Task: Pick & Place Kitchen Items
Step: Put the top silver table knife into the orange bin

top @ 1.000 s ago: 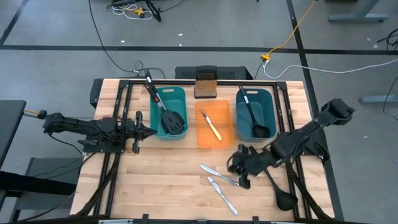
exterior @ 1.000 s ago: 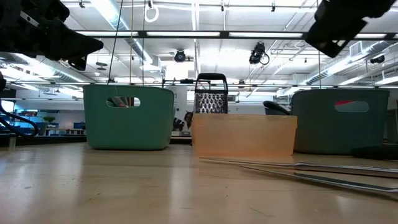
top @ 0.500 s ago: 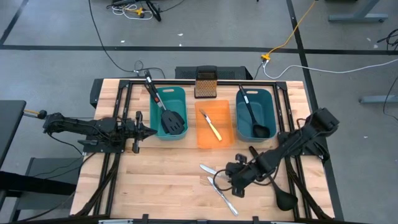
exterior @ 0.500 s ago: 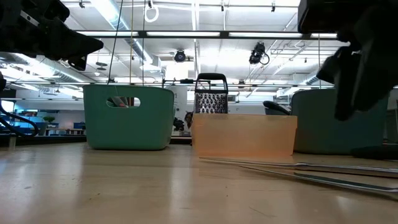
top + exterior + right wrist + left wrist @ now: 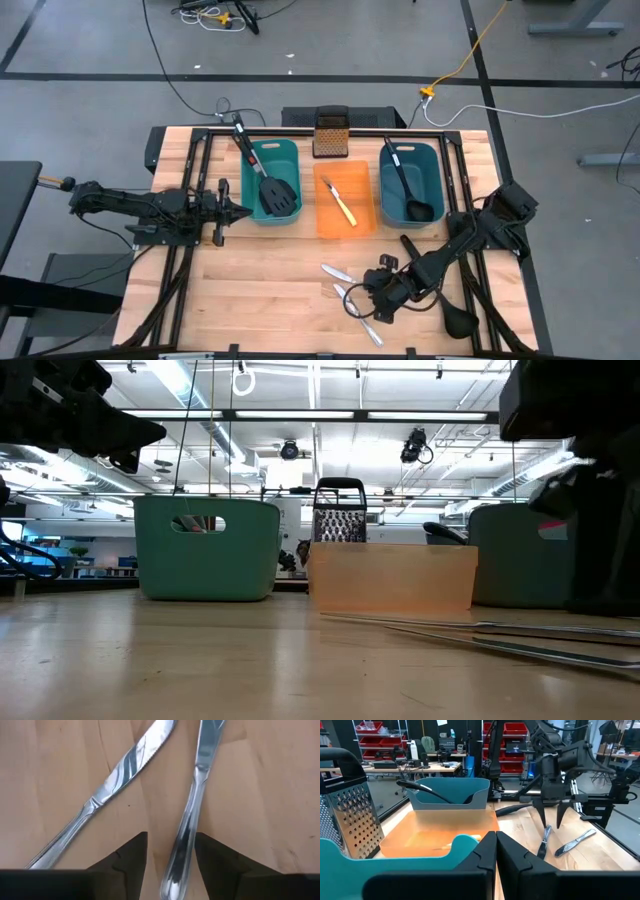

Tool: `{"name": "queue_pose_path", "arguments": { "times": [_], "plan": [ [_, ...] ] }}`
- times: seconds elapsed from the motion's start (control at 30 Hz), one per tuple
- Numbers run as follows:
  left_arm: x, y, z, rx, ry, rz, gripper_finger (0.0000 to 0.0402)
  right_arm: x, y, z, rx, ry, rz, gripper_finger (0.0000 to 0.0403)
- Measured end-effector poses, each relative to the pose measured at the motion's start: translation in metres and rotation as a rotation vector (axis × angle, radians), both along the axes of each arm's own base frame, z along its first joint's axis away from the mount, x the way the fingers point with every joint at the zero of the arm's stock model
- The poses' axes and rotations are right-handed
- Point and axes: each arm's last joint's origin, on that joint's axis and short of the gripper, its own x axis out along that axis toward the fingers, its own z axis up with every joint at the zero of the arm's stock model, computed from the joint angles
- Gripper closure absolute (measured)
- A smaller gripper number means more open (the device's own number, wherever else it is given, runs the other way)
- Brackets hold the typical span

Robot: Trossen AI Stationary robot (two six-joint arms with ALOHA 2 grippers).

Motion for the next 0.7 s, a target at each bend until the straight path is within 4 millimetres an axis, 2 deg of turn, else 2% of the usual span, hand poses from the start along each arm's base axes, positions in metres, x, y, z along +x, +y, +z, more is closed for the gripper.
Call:
{"name": "queue_pose_path", "arguments": {
  "times": [0.13, 0.37, 0.7],
  "plan": [
    [0.0, 0.0, 0.0, 0.0, 0.0, 0.0, 0.0388, 0.001, 0.0, -0.013, -0.048, 0.025, -0.022, 0.0229],
    [0.0, 0.0, 0.0, -0.002, 0.001, 0.0, 0.0391, 0.003, -0.001, -0.021, -0.087, 0.032, -0.042, 0.0237],
    [0.0, 0.0, 0.0, -0.015, 0.0, 0.0, 0.0386, 0.004, -0.003, -0.03, -0.188, 0.035, 0.034, 0.031]
  ]
}}
